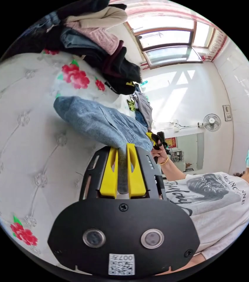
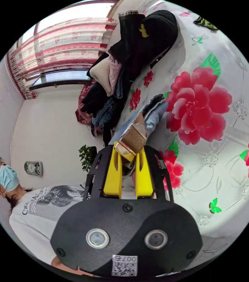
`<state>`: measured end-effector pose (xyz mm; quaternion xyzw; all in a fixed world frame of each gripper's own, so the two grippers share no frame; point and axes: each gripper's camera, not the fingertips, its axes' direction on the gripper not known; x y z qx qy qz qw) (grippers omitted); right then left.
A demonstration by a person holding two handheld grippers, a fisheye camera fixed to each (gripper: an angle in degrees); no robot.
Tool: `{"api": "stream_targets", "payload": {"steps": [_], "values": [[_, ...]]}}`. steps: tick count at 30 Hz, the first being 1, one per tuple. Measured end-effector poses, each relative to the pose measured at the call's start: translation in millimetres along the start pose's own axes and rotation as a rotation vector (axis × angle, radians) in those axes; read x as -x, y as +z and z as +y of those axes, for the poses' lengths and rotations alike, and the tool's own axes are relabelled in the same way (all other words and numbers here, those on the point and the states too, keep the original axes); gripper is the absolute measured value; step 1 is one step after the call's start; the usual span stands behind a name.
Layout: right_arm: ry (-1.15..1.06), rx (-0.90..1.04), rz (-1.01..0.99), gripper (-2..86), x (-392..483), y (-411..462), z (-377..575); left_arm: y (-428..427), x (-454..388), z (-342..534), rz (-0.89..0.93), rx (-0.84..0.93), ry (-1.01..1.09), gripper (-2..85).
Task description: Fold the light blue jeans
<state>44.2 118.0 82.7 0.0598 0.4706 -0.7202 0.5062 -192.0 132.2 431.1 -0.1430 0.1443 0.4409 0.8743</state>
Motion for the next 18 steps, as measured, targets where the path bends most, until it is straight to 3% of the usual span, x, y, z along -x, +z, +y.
{"api": "stream_targets", "payload": {"steps": [7, 11, 14, 18], "values": [[-0.333, -0.206, -0.012, 5.8, 130.4, -78.0, -120.9, -1.2, -97.4, -176.6, 0.026, -0.09, 0.279, 5.5], [-0.417, -0.386, 0.191, 7.0, 178.5, -100.6, -189.2, 7.6, -126.5, -263.7, -0.178, -0.247, 0.33, 7.9], [-0.379, -0.45, 0.414, 7.6, 160.8, -100.6, -199.7, 38.0, -110.3, -269.3, -0.366, -0.229, 0.286, 8.4], [-0.201, -0.366, 0.63, 8.4, 70.0, -96.1, -175.9, 111.6, -49.9, -213.8, -0.537, 0.016, 0.215, 8.3]]}}
